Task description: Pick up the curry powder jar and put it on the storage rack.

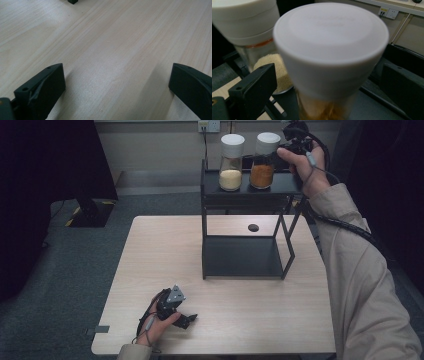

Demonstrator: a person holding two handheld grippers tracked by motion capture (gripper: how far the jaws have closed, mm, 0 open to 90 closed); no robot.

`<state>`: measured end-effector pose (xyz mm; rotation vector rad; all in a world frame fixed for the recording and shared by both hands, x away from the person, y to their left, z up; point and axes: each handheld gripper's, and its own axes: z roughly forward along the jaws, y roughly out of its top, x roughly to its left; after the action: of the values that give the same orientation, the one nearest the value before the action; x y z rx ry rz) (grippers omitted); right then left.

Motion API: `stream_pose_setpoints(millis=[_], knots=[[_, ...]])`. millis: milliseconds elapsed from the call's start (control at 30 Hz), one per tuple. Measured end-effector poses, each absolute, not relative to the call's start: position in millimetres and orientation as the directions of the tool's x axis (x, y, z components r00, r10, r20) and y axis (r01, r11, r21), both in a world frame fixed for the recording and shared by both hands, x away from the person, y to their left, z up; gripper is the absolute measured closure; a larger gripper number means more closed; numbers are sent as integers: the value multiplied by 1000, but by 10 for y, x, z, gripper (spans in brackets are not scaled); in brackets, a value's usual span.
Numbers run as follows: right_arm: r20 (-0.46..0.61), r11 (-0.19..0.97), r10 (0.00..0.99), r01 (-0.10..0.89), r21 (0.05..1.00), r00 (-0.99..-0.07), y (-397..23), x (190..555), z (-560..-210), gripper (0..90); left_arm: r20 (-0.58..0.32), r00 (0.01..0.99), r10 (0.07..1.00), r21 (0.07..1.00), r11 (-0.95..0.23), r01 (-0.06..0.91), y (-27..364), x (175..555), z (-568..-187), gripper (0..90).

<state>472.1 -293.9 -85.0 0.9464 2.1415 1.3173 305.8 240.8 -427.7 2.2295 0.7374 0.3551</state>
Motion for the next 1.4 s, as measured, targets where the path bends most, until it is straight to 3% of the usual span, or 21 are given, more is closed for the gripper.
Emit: stream_pose_setpoints(millis=[533, 1400], knots=[[10, 255, 763, 314, 914, -647, -3088, 4318, -939, 4, 25, 795, 606, 732, -553, 398, 2407, 3056, -4279, 0], [27, 228, 759, 304, 925, -650, -3238, 3923, -1569, 10, 25, 795, 606, 732, -553, 398, 2407, 3055, -4279, 0]])
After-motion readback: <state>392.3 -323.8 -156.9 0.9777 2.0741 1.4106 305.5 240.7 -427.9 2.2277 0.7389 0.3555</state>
